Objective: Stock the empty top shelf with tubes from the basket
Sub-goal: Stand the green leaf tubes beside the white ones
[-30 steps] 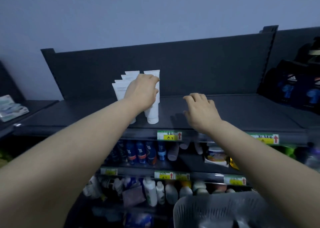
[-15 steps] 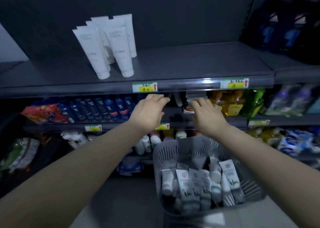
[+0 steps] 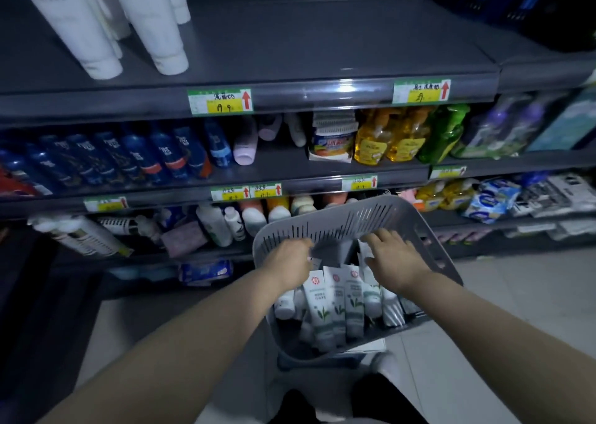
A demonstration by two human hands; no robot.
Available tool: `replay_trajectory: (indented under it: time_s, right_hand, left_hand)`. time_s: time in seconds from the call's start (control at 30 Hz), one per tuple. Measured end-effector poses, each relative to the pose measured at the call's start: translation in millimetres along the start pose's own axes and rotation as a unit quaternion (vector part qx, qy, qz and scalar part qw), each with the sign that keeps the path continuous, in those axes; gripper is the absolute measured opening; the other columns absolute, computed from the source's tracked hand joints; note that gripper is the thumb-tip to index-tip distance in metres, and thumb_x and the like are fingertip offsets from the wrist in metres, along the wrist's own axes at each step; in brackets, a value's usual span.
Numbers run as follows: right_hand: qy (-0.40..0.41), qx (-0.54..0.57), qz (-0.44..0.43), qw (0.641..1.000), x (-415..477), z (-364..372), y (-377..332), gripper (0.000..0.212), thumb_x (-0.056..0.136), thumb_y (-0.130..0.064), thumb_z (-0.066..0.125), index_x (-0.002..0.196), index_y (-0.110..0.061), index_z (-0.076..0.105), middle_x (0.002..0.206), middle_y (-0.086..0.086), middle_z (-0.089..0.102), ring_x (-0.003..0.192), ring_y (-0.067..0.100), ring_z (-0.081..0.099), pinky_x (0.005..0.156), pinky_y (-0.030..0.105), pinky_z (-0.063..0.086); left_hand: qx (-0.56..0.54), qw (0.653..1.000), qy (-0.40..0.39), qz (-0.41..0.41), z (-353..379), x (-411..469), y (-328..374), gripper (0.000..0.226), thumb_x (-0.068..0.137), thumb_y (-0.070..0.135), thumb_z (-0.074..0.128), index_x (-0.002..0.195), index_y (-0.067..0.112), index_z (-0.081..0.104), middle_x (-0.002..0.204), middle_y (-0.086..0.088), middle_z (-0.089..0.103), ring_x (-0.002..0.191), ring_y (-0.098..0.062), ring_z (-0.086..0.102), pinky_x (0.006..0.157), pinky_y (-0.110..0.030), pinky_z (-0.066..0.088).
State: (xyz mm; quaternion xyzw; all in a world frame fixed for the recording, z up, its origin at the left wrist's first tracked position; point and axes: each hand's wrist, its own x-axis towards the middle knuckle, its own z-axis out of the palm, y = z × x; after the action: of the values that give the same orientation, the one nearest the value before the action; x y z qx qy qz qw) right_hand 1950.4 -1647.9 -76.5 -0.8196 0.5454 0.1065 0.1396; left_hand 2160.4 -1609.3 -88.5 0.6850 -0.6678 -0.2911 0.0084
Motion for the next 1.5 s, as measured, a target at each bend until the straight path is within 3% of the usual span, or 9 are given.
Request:
replay_trajectory:
  time_s: [0.1,0.23,0.33,0.73,0.9,1.0,1.17,1.3,1.5]
  right_hand:
    - [-0.035,0.002,-0.028,0.999,6,18,3,0.048,0.095,-0.029,0.047,0.14,-0.017,0.036,0.143,0.008,0.037,0.131,0.03,0.034,0.103,0.045,0.035]
    - [-0.081,-0.001,-0.074,0.994,18,38,13,0.047,0.095,-0.029,0.048,0.138,-0.015,0.037,0.138,0.01,0.041,0.13,0.031,0.035,0.102,0.045,0.036]
    - [-0.107,0.0,-0.105,0.989,25,44,26,0.047,0.093,-0.026,0.051,0.137,-0.015,0.038,0.138,0.009,0.041,0.13,0.029,0.035,0.104,0.043,0.034]
    - [-0.132,-0.027,-0.227,0.964,63,47,63,0.037,0.096,-0.023,0.046,0.131,-0.011,0.043,0.132,0.012,0.044,0.123,0.029,0.041,0.095,0.037,0.037]
    - [-0.162,-0.026,-0.254,0.953,73,60,33,0.041,0.095,-0.019,0.047,0.134,-0.011,0.04,0.133,0.012,0.046,0.121,0.027,0.043,0.091,0.034,0.037]
    - [-0.19,-0.007,-0.233,0.954,77,73,14,0.047,0.097,-0.022,0.043,0.142,-0.012,0.032,0.14,0.012,0.042,0.126,0.027,0.04,0.098,0.035,0.035]
    - [-0.233,-0.017,-0.201,0.951,79,89,0,0.071,0.093,-0.022,0.052,0.151,-0.013,0.012,0.152,0.011,0.027,0.136,0.027,0.031,0.11,0.038,0.031]
    - [-0.164,0.024,-0.171,0.971,75,87,-2,0.049,0.094,-0.017,0.05,0.142,-0.017,0.039,0.139,0.011,0.049,0.12,0.027,0.051,0.093,0.03,0.046]
    - [-0.15,0.103,-0.096,0.979,46,64,-2,0.033,0.091,-0.018,0.055,0.124,-0.021,0.06,0.122,0.01,0.063,0.109,0.026,0.059,0.085,0.031,0.048]
  left_hand:
    - [-0.037,0.997,-0.031,-0.059,27,4,-2,0.046,0.093,0.018,0.058,0.137,0.014,0.048,0.13,-0.012,0.059,0.118,-0.029,0.057,0.097,-0.037,0.049]
    - [-0.073,0.985,-0.051,-0.151,52,14,-3,0.038,0.094,0.017,0.054,0.131,0.011,0.053,0.121,-0.01,0.062,0.11,-0.026,0.059,0.086,-0.029,0.045]
    - [-0.116,0.973,-0.049,-0.196,59,21,4,0.04,0.095,0.019,0.048,0.135,0.016,0.048,0.126,-0.011,0.06,0.114,-0.028,0.058,0.093,-0.032,0.047]
    - [-0.161,0.94,-0.011,-0.3,71,33,32,0.035,0.094,0.015,0.056,0.125,0.0,0.058,0.129,-0.017,0.058,0.118,-0.029,0.055,0.095,-0.031,0.046]
    - [-0.152,0.942,0.048,-0.297,54,9,33,0.027,0.091,0.011,0.056,0.115,0.001,0.063,0.12,-0.017,0.063,0.112,-0.028,0.058,0.082,-0.027,0.044]
    - [-0.156,0.939,0.096,-0.29,48,-4,31,0.019,0.091,0.009,0.055,0.108,0.004,0.062,0.11,-0.016,0.066,0.102,-0.026,0.061,0.068,-0.022,0.037]
    - [-0.152,0.944,0.14,-0.258,38,-18,30,0.012,0.091,0.004,0.053,0.102,0.004,0.059,0.102,-0.013,0.067,0.095,-0.025,0.062,0.067,-0.025,0.041]
    - [-0.134,0.956,0.151,-0.213,27,-22,22,0.01,0.092,0.009,0.053,0.1,0.006,0.057,0.104,-0.015,0.066,0.096,-0.029,0.061,0.07,-0.032,0.046]
    - [-0.13,0.969,0.151,-0.147,13,-23,7,0.01,0.091,0.005,0.053,0.1,0.007,0.06,0.097,-0.012,0.067,0.082,-0.02,0.056,0.063,-0.028,0.039]
